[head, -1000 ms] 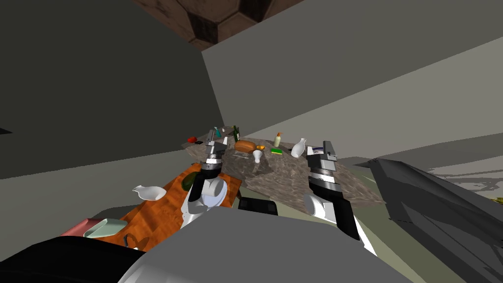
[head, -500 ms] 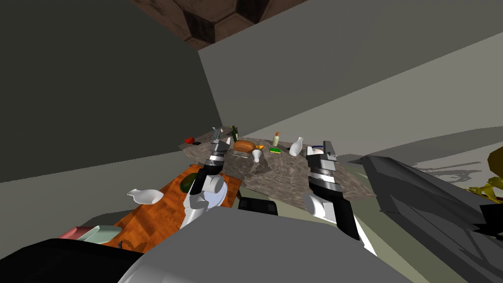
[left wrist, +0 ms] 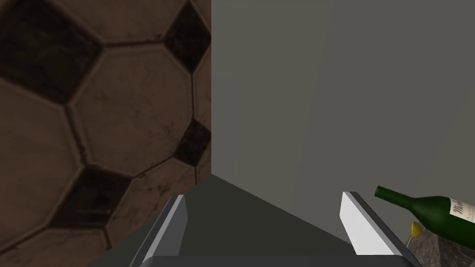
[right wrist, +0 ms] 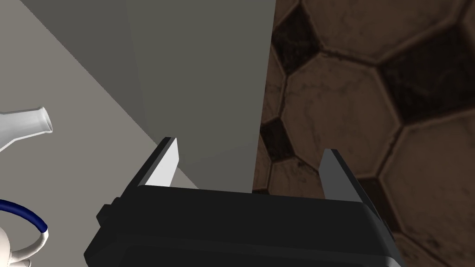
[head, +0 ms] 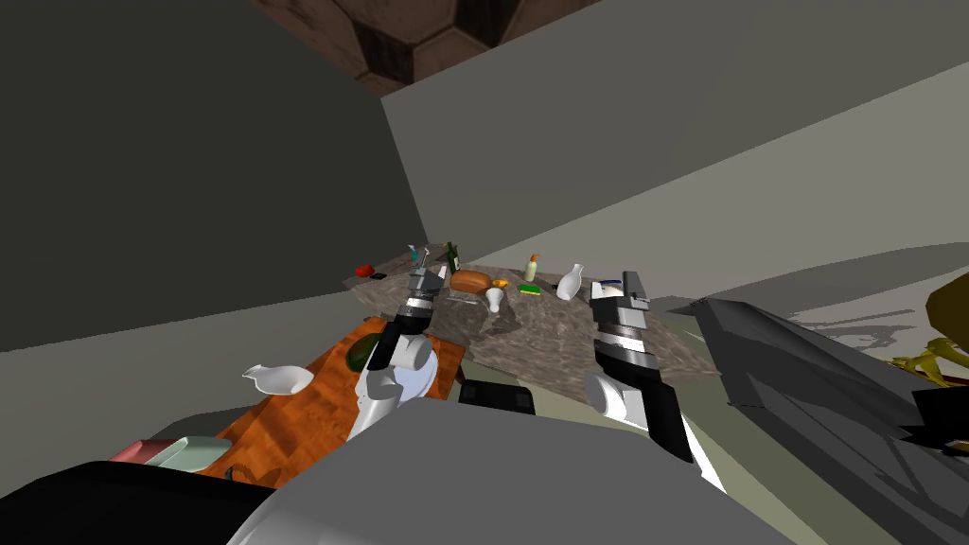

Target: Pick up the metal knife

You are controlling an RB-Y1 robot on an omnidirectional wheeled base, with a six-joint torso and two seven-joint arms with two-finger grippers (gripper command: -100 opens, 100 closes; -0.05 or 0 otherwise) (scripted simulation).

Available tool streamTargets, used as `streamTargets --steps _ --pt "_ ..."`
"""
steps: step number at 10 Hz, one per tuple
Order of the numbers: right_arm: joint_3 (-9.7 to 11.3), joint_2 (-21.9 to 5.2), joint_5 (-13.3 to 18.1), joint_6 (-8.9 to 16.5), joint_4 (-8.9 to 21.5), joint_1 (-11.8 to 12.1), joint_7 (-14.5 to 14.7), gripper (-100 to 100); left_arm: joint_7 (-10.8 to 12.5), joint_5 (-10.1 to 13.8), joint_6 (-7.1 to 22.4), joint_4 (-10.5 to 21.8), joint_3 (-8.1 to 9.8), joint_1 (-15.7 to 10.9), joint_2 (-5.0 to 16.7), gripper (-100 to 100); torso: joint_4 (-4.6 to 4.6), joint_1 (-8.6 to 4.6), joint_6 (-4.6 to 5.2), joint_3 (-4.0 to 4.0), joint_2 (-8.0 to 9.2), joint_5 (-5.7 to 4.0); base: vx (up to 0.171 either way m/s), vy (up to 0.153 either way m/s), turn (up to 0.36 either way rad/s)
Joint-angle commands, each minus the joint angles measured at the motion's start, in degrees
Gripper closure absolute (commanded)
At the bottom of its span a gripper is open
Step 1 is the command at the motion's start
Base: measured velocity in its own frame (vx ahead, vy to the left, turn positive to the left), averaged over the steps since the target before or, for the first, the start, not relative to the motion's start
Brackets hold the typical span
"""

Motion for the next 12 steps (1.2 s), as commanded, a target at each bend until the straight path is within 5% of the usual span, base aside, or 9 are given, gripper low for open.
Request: streamTargets --steps 1,4,12 --pt "0.0 0.0 0.0 0.0 0.0 0.0 0.0 0 0.0 0.0 -0.04 0.0 0.0 0.02 0.01 -100 0.0 0.0 0.0 0.0 0.0 0.0 0.013 -0.013 0.042" --pt "0.0 0.0 0.0 0.0 0.0 0.0 0.0 0 0.0 0.0 -0.04 0.0 0.0 0.02 0.01 -100 0.0 0.03 0.01 0.01 0.03 0.01 -0.005 0.005 -0.016" --pt "0.0 0.0 0.0 0.0 0.0 0.0 0.0 0 0.75 6.23 11.87 -0.61 -1.84 -5.08 -2.37 -100 0.01 0.03 0.0 0.02 0.03 0.01 -0.01 0.01 -0.033"
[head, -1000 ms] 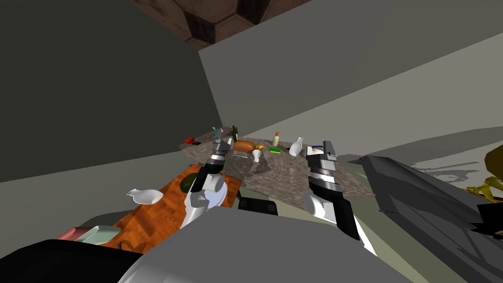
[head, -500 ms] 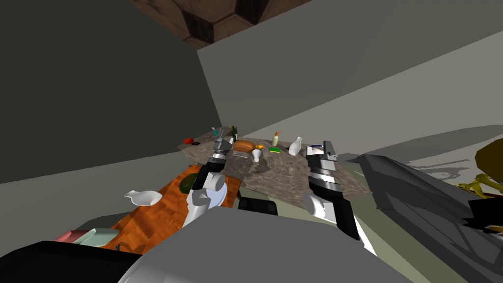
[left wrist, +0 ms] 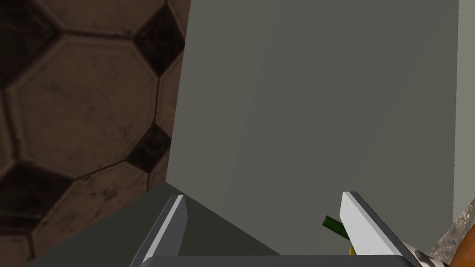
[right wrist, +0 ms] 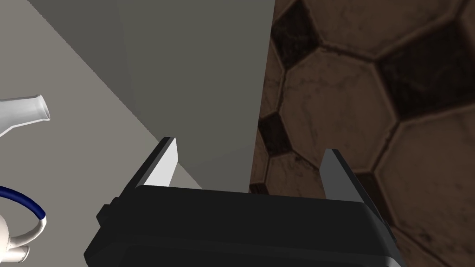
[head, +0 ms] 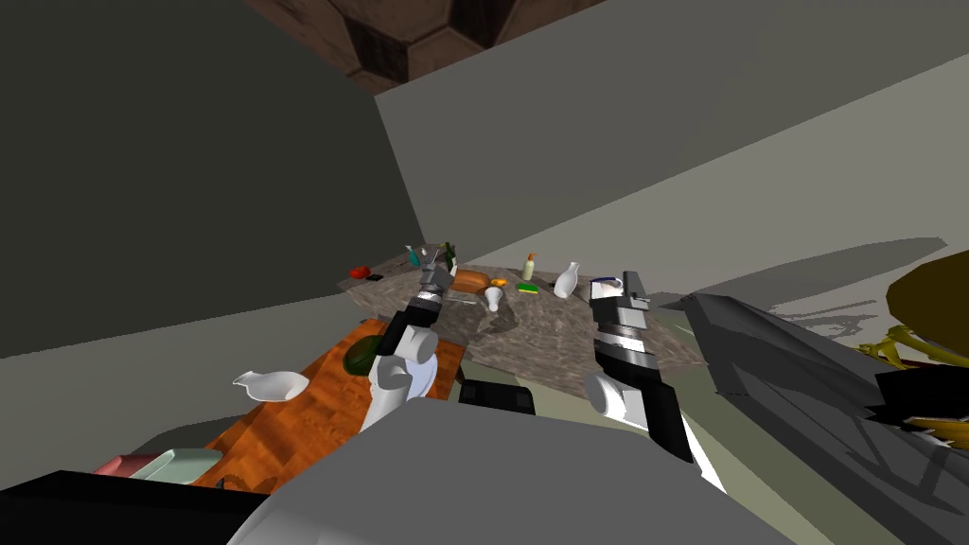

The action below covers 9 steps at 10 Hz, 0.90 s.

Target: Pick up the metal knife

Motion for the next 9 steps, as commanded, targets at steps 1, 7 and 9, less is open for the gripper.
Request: streamTargets --steps 1,7,9 --pt "0.0 0.0 0.0 0.0 0.0 0.0 0.0 0 0.15 0.61 1.71 -0.12 -0.03 -0.37 -0.06 -100 0.0 0.0 0.0 0.0 0.0 0.0 -0.009 0.01 -0.031" --pt "0.0 0.0 0.0 0.0 0.0 0.01 0.0 0 0.51 2.8 7.13 0.08 -0.41 -2.22 -0.54 -100 0.0 -0.04 -0.02 -0.01 -0.03 0.0 -0.007 0.007 -0.022" --pt "0.0 0.0 0.0 0.0 0.0 0.0 0.0 0 0.51 2.8 7.13 0.08 -0.41 -2.22 -0.54 -100 -0.01 -0.06 -0.02 -0.03 -0.06 -0.01 0.004 -0.004 0.012"
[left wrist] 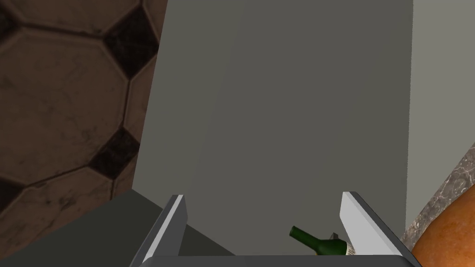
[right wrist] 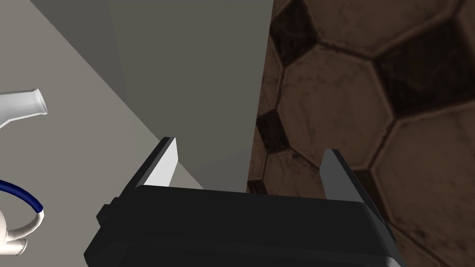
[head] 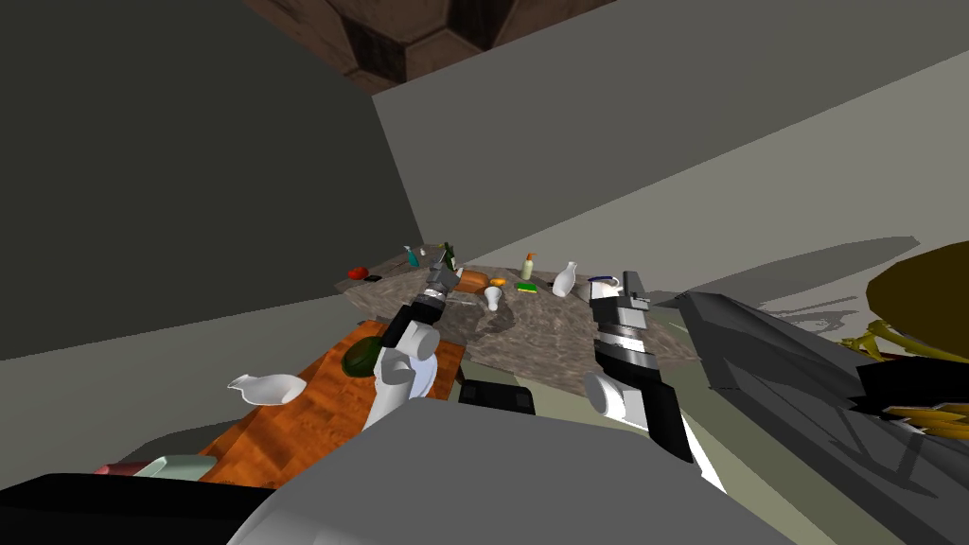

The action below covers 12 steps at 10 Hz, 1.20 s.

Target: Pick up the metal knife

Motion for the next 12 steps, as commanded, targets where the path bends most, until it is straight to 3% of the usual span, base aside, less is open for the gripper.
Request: streamTargets --steps 1,4,9,12 --pt "0.0 0.0 0.0 0.0 0.0 0.0 0.0 0 0.0 0.0 0.0 0.0 0.0 0.0 0.0 -100 0.0 0.0 0.0 0.0 0.0 0.0 -0.006 0.007 -0.021" --pt "0.0 0.0 0.0 0.0 0.0 0.0 0.0 0 0.0 0.0 0.0 0.0 0.0 0.0 0.0 -100 0.01 0.03 0.01 0.01 0.03 0.0 -0.002 0.002 -0.005" --pt "0.0 0.0 0.0 0.0 0.0 0.0 0.0 0 -1.57 0.52 7.53 7.09 -0.27 -5.28 2.5 -100 0.0 0.06 0.01 0.02 0.04 0.02 -0.011 0.012 -0.038" --pt "0.0 0.0 0.0 0.0 0.0 0.0 0.0 0 -2.01 0.68 10.18 9.24 -0.35 -6.74 3.16 -100 0.0 0.04 0.01 0.01 0.02 0.01 -0.007 0.007 -0.024"
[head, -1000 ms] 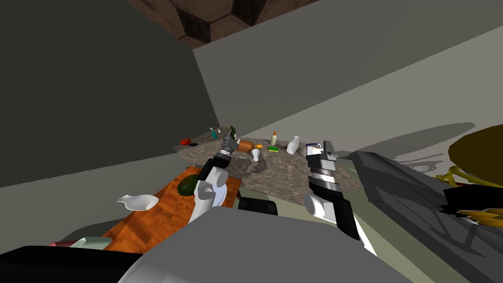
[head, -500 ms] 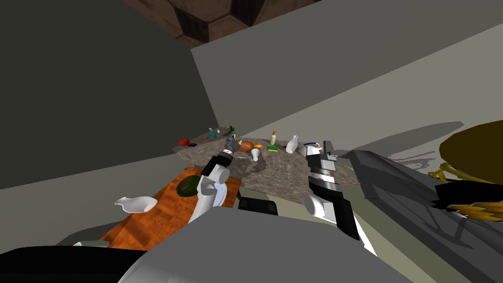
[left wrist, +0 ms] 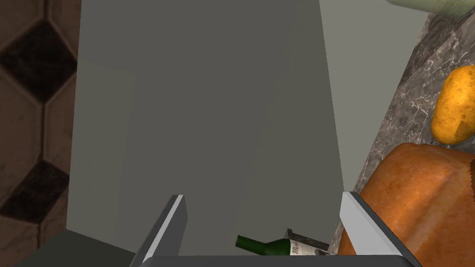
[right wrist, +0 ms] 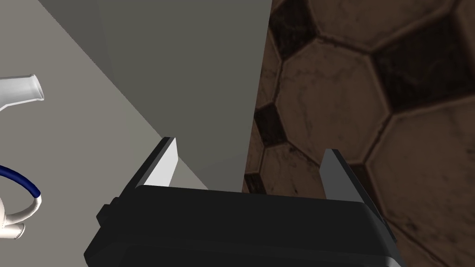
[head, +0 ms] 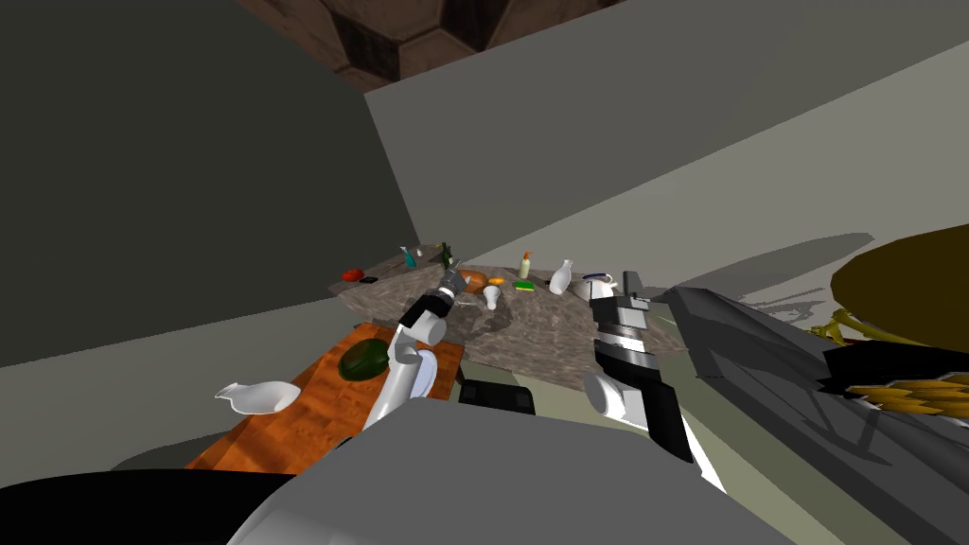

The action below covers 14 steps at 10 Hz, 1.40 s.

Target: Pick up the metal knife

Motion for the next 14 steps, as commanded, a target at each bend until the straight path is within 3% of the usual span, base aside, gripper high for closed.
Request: streamTargets --steps 1,2,11,14 --pt "0.0 0.0 0.0 0.0 0.0 0.0 0.0 0 -0.06 0.08 0.44 0.19 -0.01 -0.08 0.17 -100 0.0 0.0 0.0 0.0 0.0 0.0 -0.013 0.014 -0.044" --pt "0.0 0.0 0.0 0.0 0.0 0.0 0.0 0 -0.54 0.24 2.81 2.63 -0.1 -1.7 0.89 -100 0.0 0.01 0.0 0.01 0.02 0.0 -0.017 0.017 -0.055" --pt "0.0 0.0 0.0 0.0 0.0 0.0 0.0 0 -0.54 0.24 2.81 2.63 -0.1 -1.7 0.89 -100 0.0 -0.02 0.0 0.0 -0.01 -0.01 -0.001 0.002 -0.005" --pt "0.0 0.0 0.0 0.0 0.0 0.0 0.0 0 0.04 1.08 6.8 3.71 0.74 -3.17 1.81 -100 0.0 0.01 0.0 0.01 0.01 0.0 -0.012 0.012 -0.04"
